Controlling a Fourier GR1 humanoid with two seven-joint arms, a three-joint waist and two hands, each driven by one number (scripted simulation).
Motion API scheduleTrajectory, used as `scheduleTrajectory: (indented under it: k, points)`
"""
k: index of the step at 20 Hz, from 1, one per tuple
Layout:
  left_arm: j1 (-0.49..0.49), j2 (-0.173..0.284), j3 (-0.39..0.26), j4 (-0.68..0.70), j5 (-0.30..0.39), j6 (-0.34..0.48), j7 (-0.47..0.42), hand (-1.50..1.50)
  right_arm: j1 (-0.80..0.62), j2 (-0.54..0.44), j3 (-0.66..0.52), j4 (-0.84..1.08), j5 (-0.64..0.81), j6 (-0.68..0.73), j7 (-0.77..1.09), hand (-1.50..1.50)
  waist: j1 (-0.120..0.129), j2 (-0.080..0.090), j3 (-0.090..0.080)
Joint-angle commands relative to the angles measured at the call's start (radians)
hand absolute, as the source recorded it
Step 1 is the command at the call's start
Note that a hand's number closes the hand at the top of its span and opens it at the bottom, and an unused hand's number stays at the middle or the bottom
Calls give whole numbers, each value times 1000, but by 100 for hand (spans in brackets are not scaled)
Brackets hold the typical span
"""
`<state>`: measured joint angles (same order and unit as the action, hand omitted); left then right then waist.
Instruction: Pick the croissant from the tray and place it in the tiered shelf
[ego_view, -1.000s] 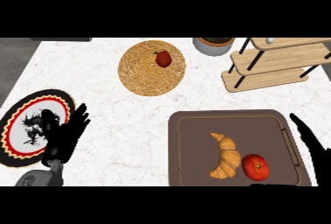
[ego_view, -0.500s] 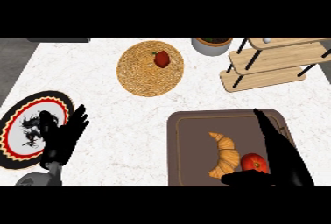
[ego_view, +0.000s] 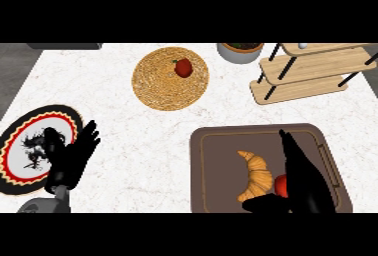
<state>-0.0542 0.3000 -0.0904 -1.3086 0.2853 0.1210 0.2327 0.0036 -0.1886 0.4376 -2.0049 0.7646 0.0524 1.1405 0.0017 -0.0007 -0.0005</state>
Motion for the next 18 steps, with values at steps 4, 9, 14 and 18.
scheduleTrajectory:
  k: [4, 9, 14, 18]
  points:
    - [33, 15, 35, -10, 6, -50, -20, 0, -26, 98, -4, 113, 85, 16, 96, -150, 2, 0, 0]
    - [-12, -47, 6, -37, -49, 40, 47, 0, 25, 135, -1, 210, 139, -32, 9, -150, -2, 1, 1]
    - [6, 3, 54, -43, -32, -39, 41, 0, 9, 132, -54, 176, 185, 37, 50, -150, -1, 0, 0]
    - [-35, -11, 102, 63, -25, -88, -10, 0, 11, 172, -40, 240, 242, -7, 1, -150, -3, 1, 0]
